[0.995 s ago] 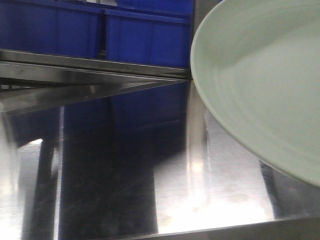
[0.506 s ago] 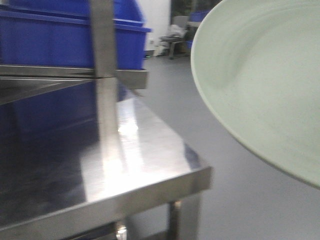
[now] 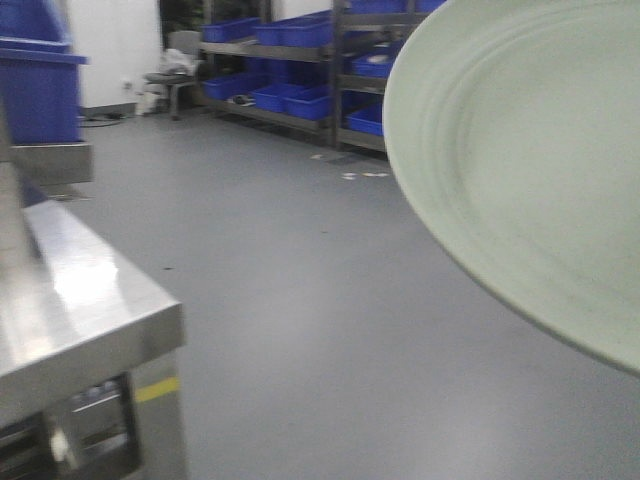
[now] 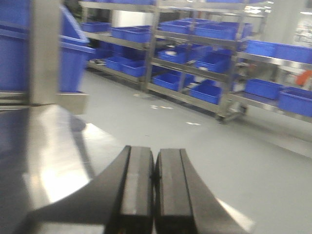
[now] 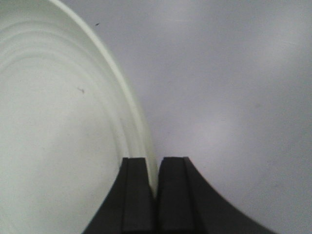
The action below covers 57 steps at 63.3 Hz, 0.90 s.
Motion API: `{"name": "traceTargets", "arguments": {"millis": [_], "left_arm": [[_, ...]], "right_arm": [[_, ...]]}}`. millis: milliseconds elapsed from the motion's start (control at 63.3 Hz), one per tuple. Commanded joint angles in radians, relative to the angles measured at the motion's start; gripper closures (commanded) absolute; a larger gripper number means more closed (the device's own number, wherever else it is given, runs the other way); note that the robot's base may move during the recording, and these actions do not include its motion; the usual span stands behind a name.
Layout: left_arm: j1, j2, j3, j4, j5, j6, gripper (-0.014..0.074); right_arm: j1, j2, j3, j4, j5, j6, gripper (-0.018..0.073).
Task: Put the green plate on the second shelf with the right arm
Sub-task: 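Keep the plate held in the right gripper while driving away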
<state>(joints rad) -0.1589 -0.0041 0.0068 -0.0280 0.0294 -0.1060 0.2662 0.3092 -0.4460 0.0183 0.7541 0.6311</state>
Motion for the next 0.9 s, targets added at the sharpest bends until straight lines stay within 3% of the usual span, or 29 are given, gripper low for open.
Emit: {"name": "traceTargets", "arguments": {"millis": [0, 885], "left_arm": [[-0.005, -0.018, 0.041, -0.008, -0.087, -0.003, 0.0466], [-0.005, -0.018, 0.041, -0.008, -0.087, -0.003, 0.0466]], "right_arm": [[-0.007, 0.006, -0.03, -0.003, -0.1, 0.004, 0.0506], [-0.007, 0.006, -0.03, -0.003, -0.091, 0.004, 0.0506]]}}
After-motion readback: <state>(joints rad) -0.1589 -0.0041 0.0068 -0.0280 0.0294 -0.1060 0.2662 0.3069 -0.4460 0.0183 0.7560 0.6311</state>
